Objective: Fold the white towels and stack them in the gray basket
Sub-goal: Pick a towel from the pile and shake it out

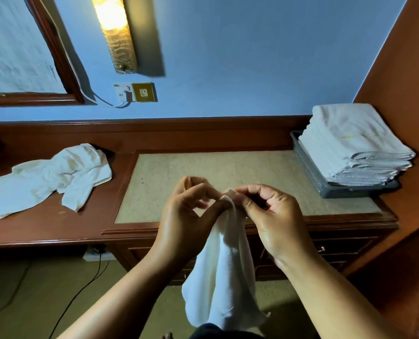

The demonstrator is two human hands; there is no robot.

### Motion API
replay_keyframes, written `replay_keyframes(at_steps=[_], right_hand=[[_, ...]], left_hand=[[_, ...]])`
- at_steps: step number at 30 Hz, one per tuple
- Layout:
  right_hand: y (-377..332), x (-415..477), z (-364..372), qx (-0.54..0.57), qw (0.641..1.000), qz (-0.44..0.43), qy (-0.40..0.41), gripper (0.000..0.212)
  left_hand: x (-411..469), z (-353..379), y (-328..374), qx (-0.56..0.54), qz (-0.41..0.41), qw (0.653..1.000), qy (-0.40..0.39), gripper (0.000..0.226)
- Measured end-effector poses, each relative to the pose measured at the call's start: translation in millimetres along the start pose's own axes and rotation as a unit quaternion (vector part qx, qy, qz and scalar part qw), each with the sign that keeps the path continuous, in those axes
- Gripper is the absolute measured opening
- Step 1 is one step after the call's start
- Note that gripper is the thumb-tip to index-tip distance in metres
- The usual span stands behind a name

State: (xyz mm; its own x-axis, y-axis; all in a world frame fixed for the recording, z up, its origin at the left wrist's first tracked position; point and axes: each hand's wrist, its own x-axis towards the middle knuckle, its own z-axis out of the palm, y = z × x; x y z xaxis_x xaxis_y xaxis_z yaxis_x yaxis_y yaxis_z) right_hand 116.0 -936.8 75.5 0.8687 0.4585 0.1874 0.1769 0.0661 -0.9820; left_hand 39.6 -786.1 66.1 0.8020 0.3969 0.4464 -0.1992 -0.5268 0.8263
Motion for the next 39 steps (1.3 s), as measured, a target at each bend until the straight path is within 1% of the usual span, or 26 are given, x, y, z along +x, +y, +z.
replay_keyframes(at_steps=[2,3,5,7,9,12,15,17,20,22,25,28,30,33,34,37,39], right_hand=[[1,2,-3,0.023,1.0,0.015,0.002,0.014],[2,2,-4,0.039,0.999,0.02,0.006,0.014],[2,1,-5,0.074,0.997,0.03,0.02,0.01],[5,0,-8,0.085,0.996,0.028,0.029,0.013],[9,-3,-12,0.077,0.997,0.014,0.025,0.017],[15,-10,-20,0.053,0.998,-0.037,-0.02,0.007],[23,-15,-26,0.0,0.997,-0.049,-0.057,0.005],[29,-11,-30,-0.038,0.996,-0.051,-0.06,0.005],[33,-5,-38,-0.067,0.994,-0.067,-0.049,0.013],[32,-3,-41,-0.073,0.992,-0.074,-0.071,0.017],[28,-4,-40,-0.046,0.989,-0.072,-0.123,0.009],[26,-5,-38,-0.038,0.983,-0.073,-0.164,0.01],[25,-5,-35,-0.031,0.98,-0.069,-0.182,0.011],[24,-5,-32,-0.021,0.98,-0.059,-0.191,0.014],[24,-5,-31,-0.023,0.979,-0.058,-0.192,0.016],[25,-3,-26,-0.057,0.977,-0.072,-0.193,0.02],[26,0,-22,-0.091,0.975,-0.078,-0.185,0.021]], left_hand=[[2,2,0,-0.064,-0.021,0.997,-0.047,0.008],[3,3,0,-0.076,-0.029,0.994,-0.067,0.007],[6,4,3,-0.066,-0.034,0.994,-0.083,0.006],[9,7,7,-0.056,-0.025,0.995,-0.084,0.007],[13,10,9,-0.054,-0.026,0.994,-0.09,0.009],[19,15,13,-0.072,-0.031,0.993,-0.092,0.016],[24,16,17,-0.089,-0.038,0.99,-0.104,0.01],[27,16,19,-0.089,-0.036,0.985,-0.143,0.006],[34,12,17,-0.048,-0.016,0.968,-0.248,0.008],[41,6,17,-0.032,-0.025,0.952,-0.302,0.011],[48,-3,19,-0.03,-0.061,0.938,-0.34,0.015],[51,-11,17,-0.073,-0.101,0.92,-0.372,0.026],[50,-14,15,-0.099,-0.115,0.917,-0.368,0.029],[50,-16,10,-0.113,-0.114,0.923,-0.35,0.037],[49,-17,9,-0.123,-0.117,0.925,-0.34,0.036],[49,-18,7,-0.167,-0.137,0.931,-0.295,0.025],[49,-15,6,-0.169,-0.14,0.94,-0.263,0.017]])
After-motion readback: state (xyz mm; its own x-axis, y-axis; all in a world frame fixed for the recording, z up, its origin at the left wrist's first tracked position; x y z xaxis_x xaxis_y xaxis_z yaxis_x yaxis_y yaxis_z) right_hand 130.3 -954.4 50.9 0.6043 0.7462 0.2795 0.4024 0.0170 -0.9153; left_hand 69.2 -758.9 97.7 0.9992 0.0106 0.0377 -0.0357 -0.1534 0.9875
